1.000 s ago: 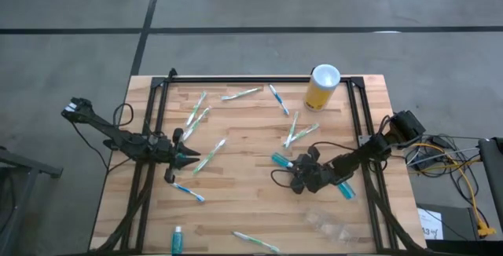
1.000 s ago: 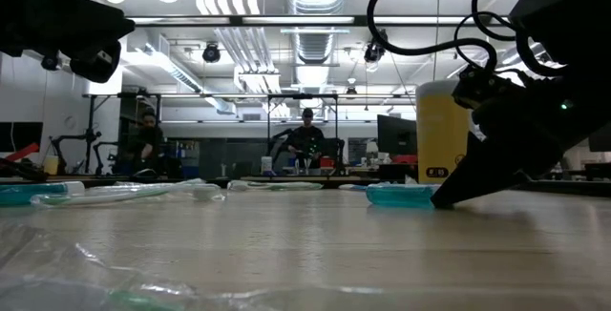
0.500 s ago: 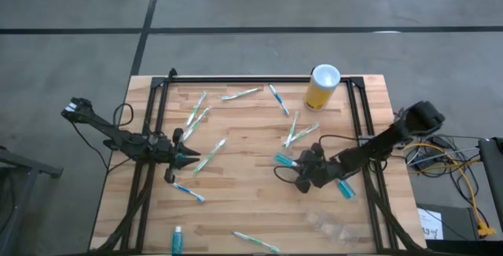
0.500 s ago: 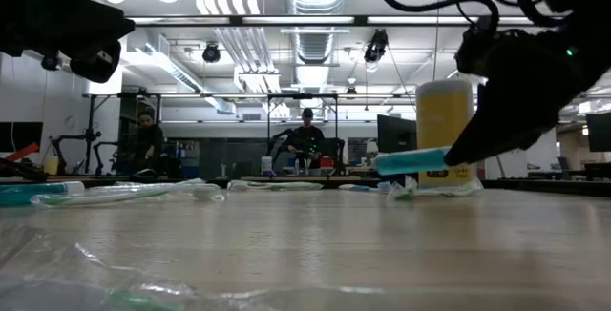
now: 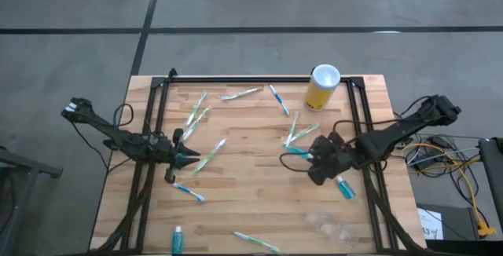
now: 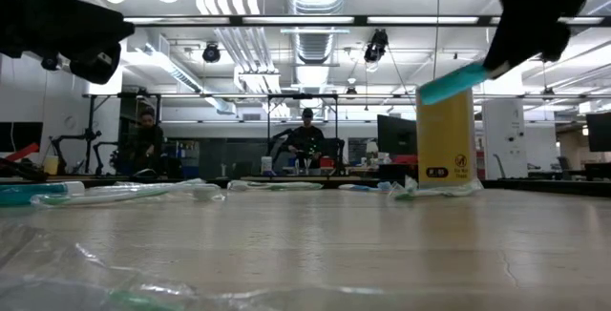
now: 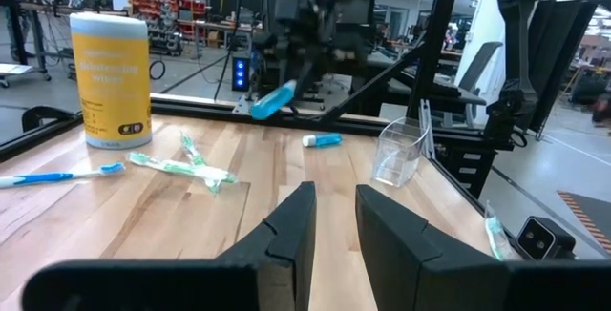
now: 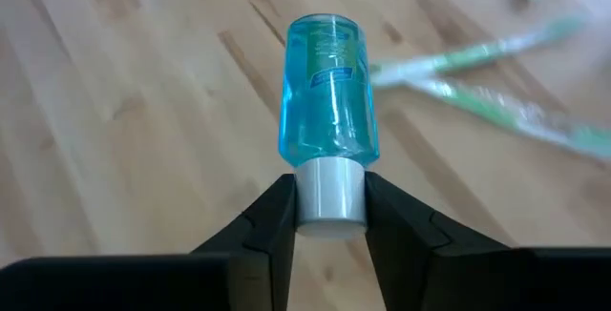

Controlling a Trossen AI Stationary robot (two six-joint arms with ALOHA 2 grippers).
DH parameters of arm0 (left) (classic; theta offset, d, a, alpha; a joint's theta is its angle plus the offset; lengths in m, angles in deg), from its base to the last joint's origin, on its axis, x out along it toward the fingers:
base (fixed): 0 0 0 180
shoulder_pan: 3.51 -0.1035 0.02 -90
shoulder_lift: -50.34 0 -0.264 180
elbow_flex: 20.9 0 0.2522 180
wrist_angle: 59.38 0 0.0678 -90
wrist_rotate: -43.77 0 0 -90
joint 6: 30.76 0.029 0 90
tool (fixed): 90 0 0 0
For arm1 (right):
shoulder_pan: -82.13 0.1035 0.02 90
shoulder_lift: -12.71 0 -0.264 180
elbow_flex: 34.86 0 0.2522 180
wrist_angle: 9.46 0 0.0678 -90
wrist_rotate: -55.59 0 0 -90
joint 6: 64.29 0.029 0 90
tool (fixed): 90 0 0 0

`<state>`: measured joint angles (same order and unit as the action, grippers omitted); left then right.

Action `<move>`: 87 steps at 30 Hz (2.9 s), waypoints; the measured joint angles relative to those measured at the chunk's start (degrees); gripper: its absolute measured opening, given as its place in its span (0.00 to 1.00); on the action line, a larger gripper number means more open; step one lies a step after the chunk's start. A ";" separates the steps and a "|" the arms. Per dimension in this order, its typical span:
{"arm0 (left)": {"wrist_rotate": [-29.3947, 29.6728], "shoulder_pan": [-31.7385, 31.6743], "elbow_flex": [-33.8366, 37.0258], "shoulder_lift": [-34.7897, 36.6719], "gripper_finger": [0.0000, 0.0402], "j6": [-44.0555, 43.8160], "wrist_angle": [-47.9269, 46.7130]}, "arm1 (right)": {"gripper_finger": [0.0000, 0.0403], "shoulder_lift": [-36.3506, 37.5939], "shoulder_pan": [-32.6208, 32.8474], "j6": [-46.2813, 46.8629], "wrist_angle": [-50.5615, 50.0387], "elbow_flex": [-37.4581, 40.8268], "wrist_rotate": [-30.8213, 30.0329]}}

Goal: Pick & Place toothbrushing station
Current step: Put the blue mouthwash into the transparent organizer

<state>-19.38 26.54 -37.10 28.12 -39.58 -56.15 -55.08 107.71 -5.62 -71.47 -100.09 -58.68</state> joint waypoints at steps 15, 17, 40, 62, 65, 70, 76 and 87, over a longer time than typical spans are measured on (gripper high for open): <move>-0.02 0.00 0.00 0.02 0.21 0.00 -0.06 | 0.25 -0.57 0.05 11.34 -27.82 -21.45 25.61; 0.00 0.00 0.00 0.02 0.21 0.00 -0.06 | 0.25 -0.57 0.08 12.13 -28.92 -22.94 29.78; 0.00 0.00 0.00 0.00 0.21 -0.01 -0.08 | 0.25 -6.12 13.21 37.23 -26.31 -24.58 44.76; -0.02 0.02 0.00 0.00 0.21 0.00 -0.10 | 0.26 -13.40 16.21 41.39 -20.19 -26.20 51.18; -0.02 0.02 0.00 0.00 0.21 0.00 -0.12 | 0.26 -14.84 15.67 41.45 -17.84 -26.20 51.23; 0.00 0.01 0.00 0.00 0.21 -0.01 -0.12 | 0.26 -17.57 14.48 41.32 -17.86 -26.20 51.14; 0.00 0.01 0.00 0.00 0.21 0.00 -0.14 | 0.26 -20.69 14.01 40.78 -17.59 -26.13 51.70; -0.01 0.02 0.00 0.00 0.21 0.00 -0.15 | 0.26 -28.27 13.31 40.56 -16.95 -26.09 51.58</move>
<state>-19.39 26.56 -37.10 28.12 -39.58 -56.30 -83.35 121.02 34.94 -88.42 -126.18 -7.10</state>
